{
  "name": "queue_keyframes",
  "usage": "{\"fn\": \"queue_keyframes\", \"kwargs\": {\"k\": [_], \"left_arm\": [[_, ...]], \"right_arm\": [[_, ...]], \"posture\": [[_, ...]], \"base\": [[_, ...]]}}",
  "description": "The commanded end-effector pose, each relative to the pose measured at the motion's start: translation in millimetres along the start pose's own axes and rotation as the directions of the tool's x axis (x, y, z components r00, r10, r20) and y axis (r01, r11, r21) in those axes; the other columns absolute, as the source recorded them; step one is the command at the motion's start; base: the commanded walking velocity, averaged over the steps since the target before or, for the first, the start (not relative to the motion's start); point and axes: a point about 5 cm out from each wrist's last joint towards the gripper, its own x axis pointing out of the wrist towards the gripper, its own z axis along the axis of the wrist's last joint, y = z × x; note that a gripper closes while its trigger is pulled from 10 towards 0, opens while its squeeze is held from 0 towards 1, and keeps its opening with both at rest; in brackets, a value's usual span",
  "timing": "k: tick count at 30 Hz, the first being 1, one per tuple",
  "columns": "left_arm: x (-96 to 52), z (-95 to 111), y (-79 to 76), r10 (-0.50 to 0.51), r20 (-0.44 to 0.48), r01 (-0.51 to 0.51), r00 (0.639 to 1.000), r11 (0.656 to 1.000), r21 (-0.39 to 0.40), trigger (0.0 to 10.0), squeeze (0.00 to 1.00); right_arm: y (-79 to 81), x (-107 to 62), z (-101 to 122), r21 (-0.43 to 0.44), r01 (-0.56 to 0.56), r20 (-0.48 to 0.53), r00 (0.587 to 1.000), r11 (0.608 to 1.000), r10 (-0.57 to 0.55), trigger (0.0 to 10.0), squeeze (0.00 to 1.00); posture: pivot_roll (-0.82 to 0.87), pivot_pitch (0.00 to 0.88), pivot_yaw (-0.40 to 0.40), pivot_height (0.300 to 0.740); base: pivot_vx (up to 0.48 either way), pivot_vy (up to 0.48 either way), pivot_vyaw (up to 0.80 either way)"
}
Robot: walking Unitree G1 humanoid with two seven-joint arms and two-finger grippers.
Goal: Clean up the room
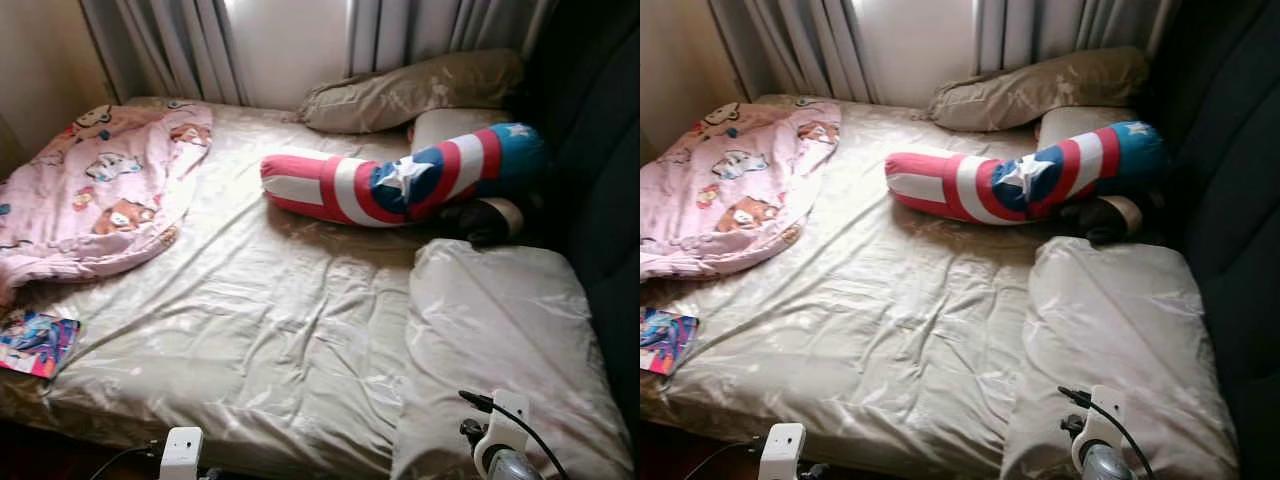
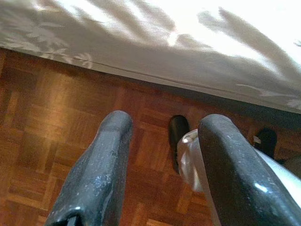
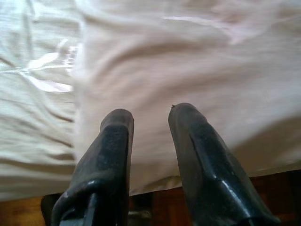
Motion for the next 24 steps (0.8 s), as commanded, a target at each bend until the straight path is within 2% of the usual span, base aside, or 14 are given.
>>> {"fn": "queue_keyframes", "kwargs": {"k": [1,24], "left_arm": [[-1.2,-4.9,3.1,0.003,-0.025,-0.003,1.0,1.0,0.008,10.0,0.0],[-1.2,-5.0,3.2,0.001,-0.028,-0.001,1.0,1.0,0.011,10.0,0.0]], "right_arm": [[0.2,-0.4,-3.6,0.0,0.001,-0.014,1.0,1.0,-0.001,10.0,0.0],[0.5,-0.4,-3.8,-0.005,-0.004,-0.018,1.0,1.0,0.004,10.0,0.0]], "posture": [[-0.03,0.029,-0.016,0.74],[-0.03,0.031,-0.017,0.74]], "base": [[0.0,0.48,0.0],[0.0,0.48,0.0]]}}
